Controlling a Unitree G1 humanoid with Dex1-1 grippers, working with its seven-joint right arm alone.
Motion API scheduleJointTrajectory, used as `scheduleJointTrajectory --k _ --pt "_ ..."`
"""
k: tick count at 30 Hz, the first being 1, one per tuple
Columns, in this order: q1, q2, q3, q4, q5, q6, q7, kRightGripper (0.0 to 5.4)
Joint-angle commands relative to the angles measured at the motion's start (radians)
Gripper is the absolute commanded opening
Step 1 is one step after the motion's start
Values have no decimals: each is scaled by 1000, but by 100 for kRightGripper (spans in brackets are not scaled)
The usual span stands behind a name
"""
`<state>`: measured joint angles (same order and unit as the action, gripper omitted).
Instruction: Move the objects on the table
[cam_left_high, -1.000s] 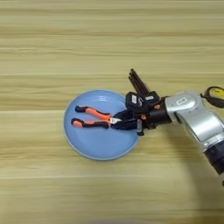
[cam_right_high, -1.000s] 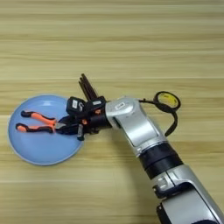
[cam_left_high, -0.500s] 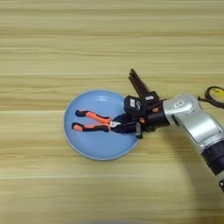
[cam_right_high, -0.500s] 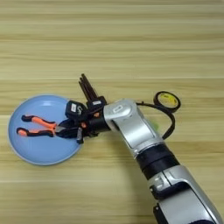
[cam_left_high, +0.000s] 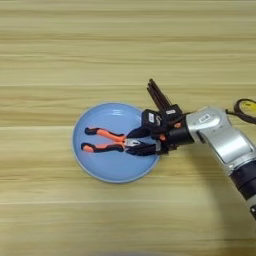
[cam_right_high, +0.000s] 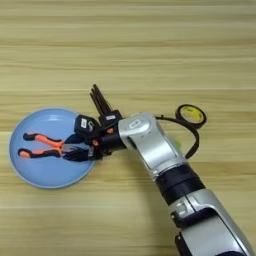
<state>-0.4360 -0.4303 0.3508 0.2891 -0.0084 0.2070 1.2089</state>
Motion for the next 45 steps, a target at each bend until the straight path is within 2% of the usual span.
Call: scheduleJointTrajectory --k 1,14,18,21,31,38,45 --pt "-83 -22 -55 -72 30 -24 -21 274" --pt "-116 -65 -155 -149 78 0 -29 437" --pt "-154 -80 -196 -87 74 -12 -55 509" --pt "-192 -96 -230 9 69 -27 -81 538" --pt "-282 -81 -262 221 43 -67 -173 538" --pt "-389 -23 -285 472 15 -89 -330 538" --pt "-444 18 -328 584 24 -128 -427 538"
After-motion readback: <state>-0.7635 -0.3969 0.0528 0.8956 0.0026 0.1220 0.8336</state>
